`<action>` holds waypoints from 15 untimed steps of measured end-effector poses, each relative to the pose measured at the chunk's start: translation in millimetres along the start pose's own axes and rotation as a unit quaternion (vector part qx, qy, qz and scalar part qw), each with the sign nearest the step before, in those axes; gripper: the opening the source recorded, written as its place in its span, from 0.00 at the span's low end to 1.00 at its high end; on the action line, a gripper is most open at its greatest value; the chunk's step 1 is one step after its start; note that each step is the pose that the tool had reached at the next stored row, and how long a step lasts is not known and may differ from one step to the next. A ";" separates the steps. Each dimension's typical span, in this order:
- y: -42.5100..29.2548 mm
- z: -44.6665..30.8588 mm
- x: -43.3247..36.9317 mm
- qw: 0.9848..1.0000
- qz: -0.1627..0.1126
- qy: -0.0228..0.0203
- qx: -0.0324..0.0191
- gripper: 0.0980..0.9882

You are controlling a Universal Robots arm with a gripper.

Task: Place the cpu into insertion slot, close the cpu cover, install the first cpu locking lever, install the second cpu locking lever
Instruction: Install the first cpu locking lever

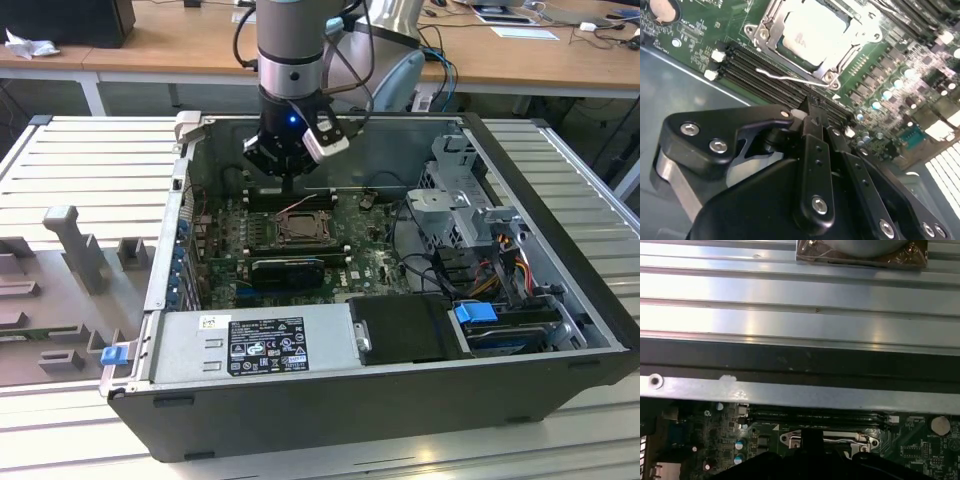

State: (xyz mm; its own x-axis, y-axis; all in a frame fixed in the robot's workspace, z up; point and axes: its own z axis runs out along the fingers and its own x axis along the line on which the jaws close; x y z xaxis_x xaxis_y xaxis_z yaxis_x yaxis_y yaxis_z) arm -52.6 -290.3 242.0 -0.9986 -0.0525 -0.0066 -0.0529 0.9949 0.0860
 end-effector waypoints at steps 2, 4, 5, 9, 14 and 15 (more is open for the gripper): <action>0.3 4.1 -6.2 1.000 0.000 0.000 0.000 0.01; 2.1 8.0 -7.9 1.000 0.000 0.000 0.000 0.01; 3.6 10.3 -8.8 1.000 0.000 0.000 0.000 0.01; 3.8 16.1 -11.4 1.000 0.000 0.000 0.000 0.01; 3.2 18.0 -20.1 1.000 0.000 0.000 0.000 0.01; 3.1 18.4 -21.3 1.000 0.000 0.000 0.000 0.01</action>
State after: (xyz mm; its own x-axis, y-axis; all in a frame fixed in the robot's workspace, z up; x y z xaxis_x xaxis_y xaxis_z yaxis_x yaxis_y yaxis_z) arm -31.5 -284.5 224.1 -0.9986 -0.0526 -0.0066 -0.0530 0.9949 0.0863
